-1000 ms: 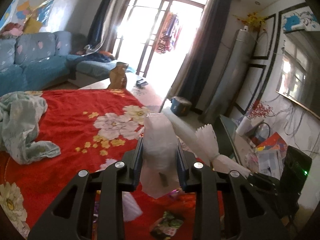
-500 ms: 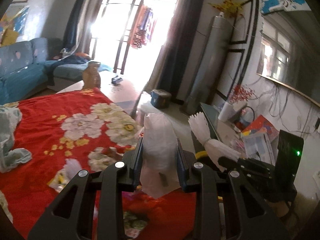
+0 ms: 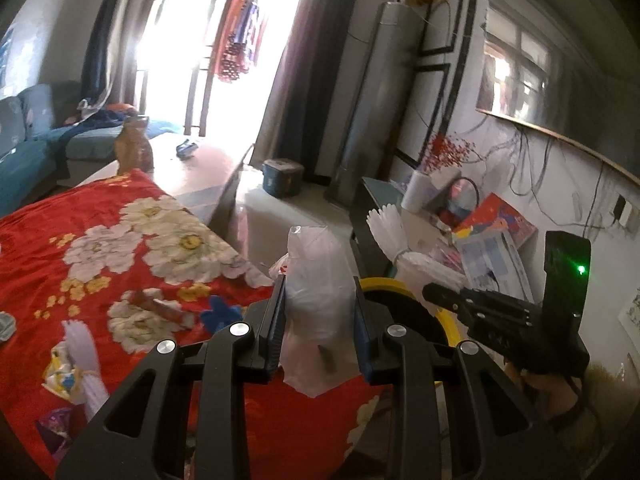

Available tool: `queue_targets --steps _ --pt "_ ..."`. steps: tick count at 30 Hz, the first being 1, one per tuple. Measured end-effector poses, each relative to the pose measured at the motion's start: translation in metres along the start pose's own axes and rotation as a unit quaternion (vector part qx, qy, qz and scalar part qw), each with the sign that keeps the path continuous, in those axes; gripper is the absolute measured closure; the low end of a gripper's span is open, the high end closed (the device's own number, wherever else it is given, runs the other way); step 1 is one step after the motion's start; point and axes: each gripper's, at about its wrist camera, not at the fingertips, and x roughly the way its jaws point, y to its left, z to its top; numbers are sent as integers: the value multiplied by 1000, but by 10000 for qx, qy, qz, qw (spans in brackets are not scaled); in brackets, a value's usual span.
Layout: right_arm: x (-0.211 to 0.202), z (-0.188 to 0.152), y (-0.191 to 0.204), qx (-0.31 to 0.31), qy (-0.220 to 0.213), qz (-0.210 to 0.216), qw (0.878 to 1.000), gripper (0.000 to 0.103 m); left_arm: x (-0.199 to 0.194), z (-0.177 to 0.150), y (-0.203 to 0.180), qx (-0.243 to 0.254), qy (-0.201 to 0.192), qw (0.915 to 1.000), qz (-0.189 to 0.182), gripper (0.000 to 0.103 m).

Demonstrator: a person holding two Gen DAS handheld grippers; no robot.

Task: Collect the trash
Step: 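Carry both held items over the yellow-rimmed black bin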

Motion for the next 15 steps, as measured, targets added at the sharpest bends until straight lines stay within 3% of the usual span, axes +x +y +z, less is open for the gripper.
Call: queue_targets --steps 15 --pt "1 -19 -66 687 230 -676 9951 91 50 -10 -39 271 385 9984 -324 75"
